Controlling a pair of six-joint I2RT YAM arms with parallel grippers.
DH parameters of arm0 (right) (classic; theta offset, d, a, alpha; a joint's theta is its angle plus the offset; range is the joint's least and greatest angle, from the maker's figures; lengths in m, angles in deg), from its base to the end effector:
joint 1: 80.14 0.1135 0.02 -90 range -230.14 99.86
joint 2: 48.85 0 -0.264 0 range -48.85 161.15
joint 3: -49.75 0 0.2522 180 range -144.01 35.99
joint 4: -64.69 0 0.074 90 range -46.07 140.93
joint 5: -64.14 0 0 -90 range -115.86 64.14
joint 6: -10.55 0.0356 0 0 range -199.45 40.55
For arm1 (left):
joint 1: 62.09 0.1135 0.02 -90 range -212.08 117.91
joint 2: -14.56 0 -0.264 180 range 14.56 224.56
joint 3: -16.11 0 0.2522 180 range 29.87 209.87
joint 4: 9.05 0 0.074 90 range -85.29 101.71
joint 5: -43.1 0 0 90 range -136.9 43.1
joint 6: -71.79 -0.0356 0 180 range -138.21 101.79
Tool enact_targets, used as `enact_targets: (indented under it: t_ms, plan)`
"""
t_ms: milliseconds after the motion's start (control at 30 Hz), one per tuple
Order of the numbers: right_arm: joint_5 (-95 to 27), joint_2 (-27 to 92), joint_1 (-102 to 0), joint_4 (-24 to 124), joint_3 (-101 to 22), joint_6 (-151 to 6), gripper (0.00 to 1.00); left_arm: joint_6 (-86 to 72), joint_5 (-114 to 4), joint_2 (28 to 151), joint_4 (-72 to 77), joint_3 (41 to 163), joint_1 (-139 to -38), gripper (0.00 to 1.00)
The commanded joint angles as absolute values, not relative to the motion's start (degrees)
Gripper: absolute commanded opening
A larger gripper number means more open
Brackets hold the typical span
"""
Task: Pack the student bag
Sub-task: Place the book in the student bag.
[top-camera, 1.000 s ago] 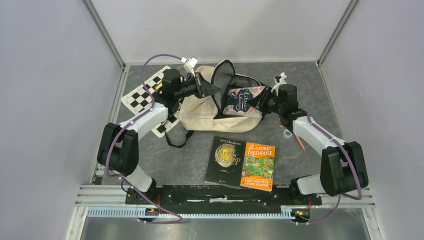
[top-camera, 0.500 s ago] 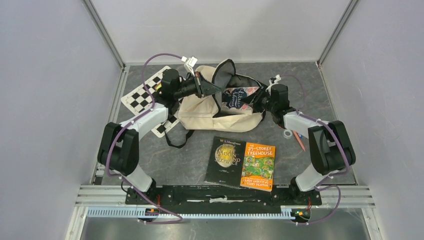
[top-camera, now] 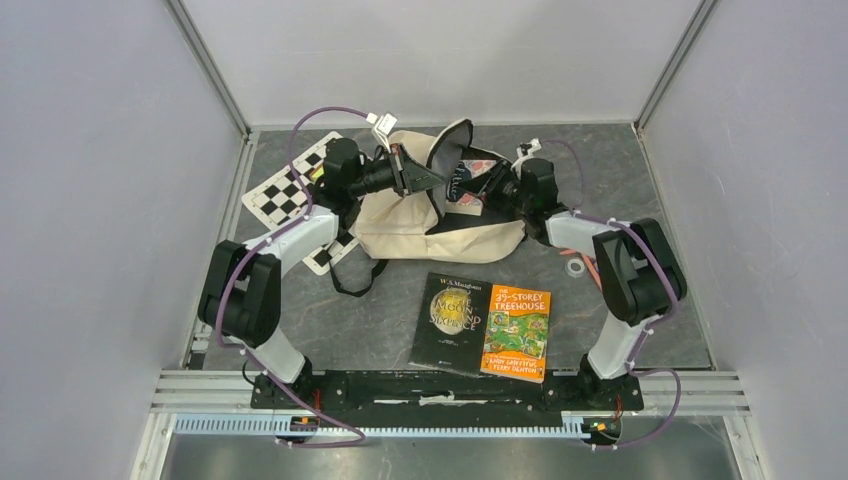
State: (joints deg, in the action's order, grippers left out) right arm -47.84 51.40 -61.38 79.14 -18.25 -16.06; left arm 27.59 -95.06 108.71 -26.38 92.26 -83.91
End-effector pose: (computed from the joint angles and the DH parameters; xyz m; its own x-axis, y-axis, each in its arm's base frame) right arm 0.3576 0.1355 0.2060 -0.6980 0.6385 -0.3242 -0.0259 0.4299 0.9025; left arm 0.3399 -0.1646 0.2977 -0.6811 -0.2424 -0.6909 0.6472 0.2418 -0.7229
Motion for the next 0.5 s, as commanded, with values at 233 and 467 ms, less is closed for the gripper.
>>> enact_targets:
  t_ms: [233,467]
  plan:
    - [-48.4,66.5,-57.4,88.0,-33.9,-15.7,0.0,29.9,-97.5,109.3,-31.7,94.0,-83.7,0.02]
    - [-45.9,72.8,-56.1,77.7,-42.4,-23.0,0.07,31.1,-97.0,109.9,-32.7,93.4,-82.9,0.02]
